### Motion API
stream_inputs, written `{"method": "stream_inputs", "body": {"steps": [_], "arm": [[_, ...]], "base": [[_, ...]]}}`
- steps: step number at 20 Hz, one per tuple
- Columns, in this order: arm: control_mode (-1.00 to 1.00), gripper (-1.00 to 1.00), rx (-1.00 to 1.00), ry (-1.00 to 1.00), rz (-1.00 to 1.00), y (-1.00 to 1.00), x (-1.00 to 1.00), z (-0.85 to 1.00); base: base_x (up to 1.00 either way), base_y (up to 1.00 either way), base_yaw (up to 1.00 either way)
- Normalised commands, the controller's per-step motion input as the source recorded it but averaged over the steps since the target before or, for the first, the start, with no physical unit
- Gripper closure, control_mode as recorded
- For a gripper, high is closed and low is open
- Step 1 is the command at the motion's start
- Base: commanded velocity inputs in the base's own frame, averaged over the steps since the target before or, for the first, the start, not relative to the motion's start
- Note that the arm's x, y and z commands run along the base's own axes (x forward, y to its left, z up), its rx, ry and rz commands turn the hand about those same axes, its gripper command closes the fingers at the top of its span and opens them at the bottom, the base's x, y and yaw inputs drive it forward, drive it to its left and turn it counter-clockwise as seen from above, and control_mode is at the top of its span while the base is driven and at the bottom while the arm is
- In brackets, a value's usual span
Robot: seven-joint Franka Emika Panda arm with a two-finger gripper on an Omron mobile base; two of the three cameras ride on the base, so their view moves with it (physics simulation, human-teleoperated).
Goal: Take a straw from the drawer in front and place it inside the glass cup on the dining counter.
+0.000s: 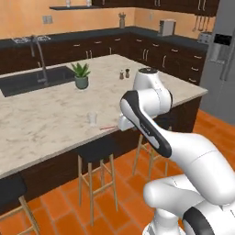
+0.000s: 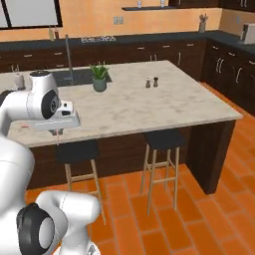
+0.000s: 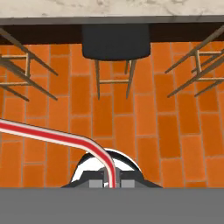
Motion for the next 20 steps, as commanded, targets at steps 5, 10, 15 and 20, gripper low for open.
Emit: {"method": "stream_inputs", "body": {"steps": [5,10,15,20], "arm": [[1.0,1.0,0.0,0.0,0.0,0.0,0.0,0.0],[1.0,1.0,0.0,0.0,0.0,0.0,0.0,0.0],[1.0,1.0,0.0,0.0,0.0,0.0,0.0,0.0],[1.0,1.0,0.0,0.0,0.0,0.0,0.0,0.0]], "base": [[0.61,-0.42,0.6],[0.8,-0.23,0.22],[0.93,-0.16,0.05],[0.98,-0.1,0.02]]}}
